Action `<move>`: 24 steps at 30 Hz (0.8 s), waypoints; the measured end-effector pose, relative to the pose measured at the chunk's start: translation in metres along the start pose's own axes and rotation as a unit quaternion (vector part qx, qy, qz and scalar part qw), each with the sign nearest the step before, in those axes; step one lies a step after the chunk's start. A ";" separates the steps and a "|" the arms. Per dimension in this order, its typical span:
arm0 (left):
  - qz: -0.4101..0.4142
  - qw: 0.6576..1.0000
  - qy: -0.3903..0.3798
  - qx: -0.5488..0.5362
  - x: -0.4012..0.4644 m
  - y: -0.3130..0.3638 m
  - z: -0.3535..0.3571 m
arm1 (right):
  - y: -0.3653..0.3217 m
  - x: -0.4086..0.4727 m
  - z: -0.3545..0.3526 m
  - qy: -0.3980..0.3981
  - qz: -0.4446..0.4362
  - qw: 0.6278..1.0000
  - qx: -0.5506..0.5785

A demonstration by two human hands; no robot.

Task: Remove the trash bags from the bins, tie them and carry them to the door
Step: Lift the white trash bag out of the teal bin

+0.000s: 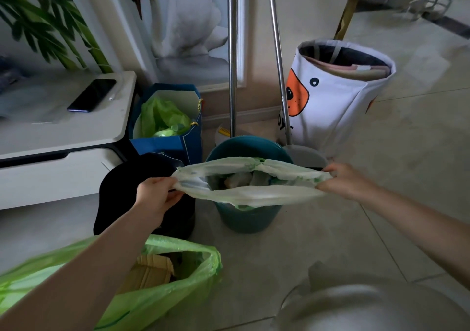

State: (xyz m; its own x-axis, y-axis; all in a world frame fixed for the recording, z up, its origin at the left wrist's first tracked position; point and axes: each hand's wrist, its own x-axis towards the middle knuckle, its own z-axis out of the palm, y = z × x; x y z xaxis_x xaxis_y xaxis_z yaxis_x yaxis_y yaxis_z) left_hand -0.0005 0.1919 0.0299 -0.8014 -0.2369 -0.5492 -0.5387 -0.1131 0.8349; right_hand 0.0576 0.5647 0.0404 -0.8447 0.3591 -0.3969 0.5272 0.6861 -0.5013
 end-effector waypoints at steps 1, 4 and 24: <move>-0.014 1.000 -0.003 -0.010 -0.004 -0.002 0.006 | -0.005 0.000 0.001 -0.021 -0.002 1.000 -0.014; -0.063 0.998 -0.020 -0.016 -0.016 -0.010 0.028 | -0.027 0.009 0.006 -0.012 -0.024 0.999 -0.025; 0.053 0.964 -0.118 0.233 -0.024 -0.045 0.070 | -0.121 0.073 0.029 -0.123 -0.094 0.966 -0.207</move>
State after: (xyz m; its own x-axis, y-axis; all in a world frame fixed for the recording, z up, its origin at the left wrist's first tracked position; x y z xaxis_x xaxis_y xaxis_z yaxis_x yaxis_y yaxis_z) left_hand 0.0246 0.2702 0.0023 -0.8652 0.0095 -0.5014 -0.4653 0.3578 0.8096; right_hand -0.0652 0.4894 0.0502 -0.8477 0.0783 -0.5247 0.2424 0.9369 -0.2518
